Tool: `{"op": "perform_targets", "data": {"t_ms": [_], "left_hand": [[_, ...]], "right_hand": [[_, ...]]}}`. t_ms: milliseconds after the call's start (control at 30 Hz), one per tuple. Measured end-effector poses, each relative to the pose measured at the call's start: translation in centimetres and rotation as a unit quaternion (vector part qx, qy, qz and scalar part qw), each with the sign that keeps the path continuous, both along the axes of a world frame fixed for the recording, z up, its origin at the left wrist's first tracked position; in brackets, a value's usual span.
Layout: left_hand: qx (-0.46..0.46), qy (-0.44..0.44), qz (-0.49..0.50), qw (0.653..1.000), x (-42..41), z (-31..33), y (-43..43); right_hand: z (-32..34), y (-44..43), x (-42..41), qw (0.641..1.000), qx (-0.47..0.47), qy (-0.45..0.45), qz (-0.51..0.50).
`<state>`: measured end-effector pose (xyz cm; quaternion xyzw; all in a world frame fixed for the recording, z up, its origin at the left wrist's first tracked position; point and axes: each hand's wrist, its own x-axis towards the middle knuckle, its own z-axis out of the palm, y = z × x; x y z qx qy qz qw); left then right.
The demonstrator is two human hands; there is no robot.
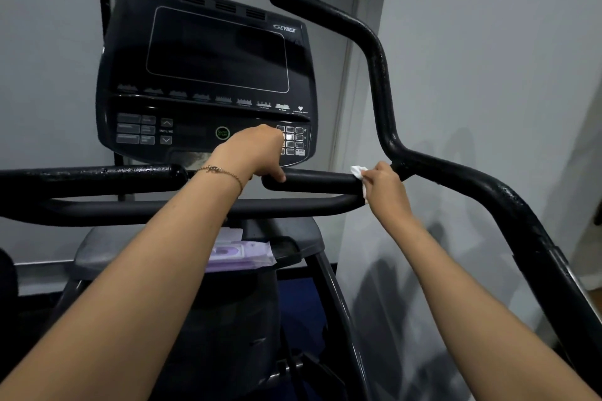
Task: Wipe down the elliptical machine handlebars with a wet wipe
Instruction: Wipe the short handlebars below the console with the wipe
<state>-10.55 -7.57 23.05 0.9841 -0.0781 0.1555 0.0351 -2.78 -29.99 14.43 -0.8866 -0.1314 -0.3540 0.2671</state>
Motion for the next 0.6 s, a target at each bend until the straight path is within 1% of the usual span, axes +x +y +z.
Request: {"op": "perform_targets", "data": {"t_ms": [67,133,200,267,300,333,400,467,533,600], "left_hand": [[-0.002,0.011,-0.004,1.000,0.1,0.2,0.0],[0.006,0.015,-0.004,1.000,0.1,0.3,-0.2],[0.013,0.014,-0.002,1.000,0.0,0.4,-0.2],[0.019,0.012,0.001,1.000,-0.1,0.3,-0.3],[0.026,0.008,0.005,1.000,-0.2,0.2,-0.5],[0.034,0.003,0.012,0.999,-0.4,0.1,-0.7],[0.046,-0.006,0.028,0.999,-0.9,-0.1,-1.0],[0.045,-0.023,0.039,0.998,-1.3,-0.1,-1.2],[-0.006,-0.047,0.026,0.999,-1.8,0.1,-1.5],[-0.092,-0.084,-0.018,0.992,-2.7,0.6,-2.3]], "right_hand": [[-0.2,0.5,-0.1,0.999,0.022,0.020,0.015],[-0.3,1.3,-0.6,0.999,0.005,0.024,0.038],[0.2,1.2,-1.1,0.997,-0.060,0.004,0.045],[1.7,1.1,-1.5,0.987,-0.157,0.005,0.020],[2.6,1.1,-1.9,0.982,-0.188,0.015,0.002],[3.3,1.3,-2.2,0.980,-0.197,0.025,-0.009],[4.4,2.0,-3.0,0.986,-0.164,0.021,-0.009],[5.2,2.8,-4.0,0.996,-0.091,0.005,0.021],[6.2,3.4,-5.2,0.998,-0.021,0.000,0.053],[7.3,3.6,-6.9,0.997,0.015,0.006,0.076]]}}
